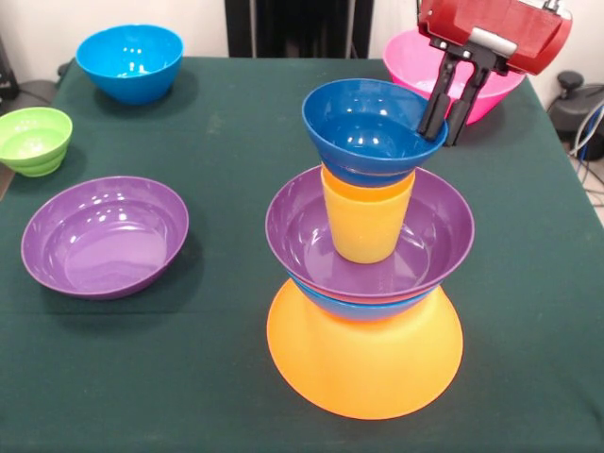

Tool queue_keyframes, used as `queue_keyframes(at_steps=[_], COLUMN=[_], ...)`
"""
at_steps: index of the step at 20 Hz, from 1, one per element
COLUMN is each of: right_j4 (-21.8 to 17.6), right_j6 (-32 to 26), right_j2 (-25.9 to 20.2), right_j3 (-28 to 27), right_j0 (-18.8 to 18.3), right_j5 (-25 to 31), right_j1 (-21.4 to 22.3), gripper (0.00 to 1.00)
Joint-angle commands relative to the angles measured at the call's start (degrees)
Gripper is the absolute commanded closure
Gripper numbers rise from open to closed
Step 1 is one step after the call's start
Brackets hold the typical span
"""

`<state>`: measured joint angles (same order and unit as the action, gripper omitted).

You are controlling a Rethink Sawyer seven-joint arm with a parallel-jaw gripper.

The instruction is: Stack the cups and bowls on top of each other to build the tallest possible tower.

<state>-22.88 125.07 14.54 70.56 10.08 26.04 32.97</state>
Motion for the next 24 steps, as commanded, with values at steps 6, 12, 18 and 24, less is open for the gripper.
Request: queue_keyframes(at_steps=[6,12,18,24], right_j4=[0.2,0.0,-0.5,-1.1], right_j6=[-1.7,-2.6,-2.7,-2.5], right_j2=[-10.4,-11.9,-12.4,-11.9], right_j3=[6.7,7.0,7.2,7.2], right_j0=[-2.2,-3.2,-3.7,-3.7], right_j5=[-0.2,-0.1,0.1,0.1], right_j1=[-1.9,-1.6,-1.4,-1.3], gripper=[1.00,1.00,1.00,1.00])
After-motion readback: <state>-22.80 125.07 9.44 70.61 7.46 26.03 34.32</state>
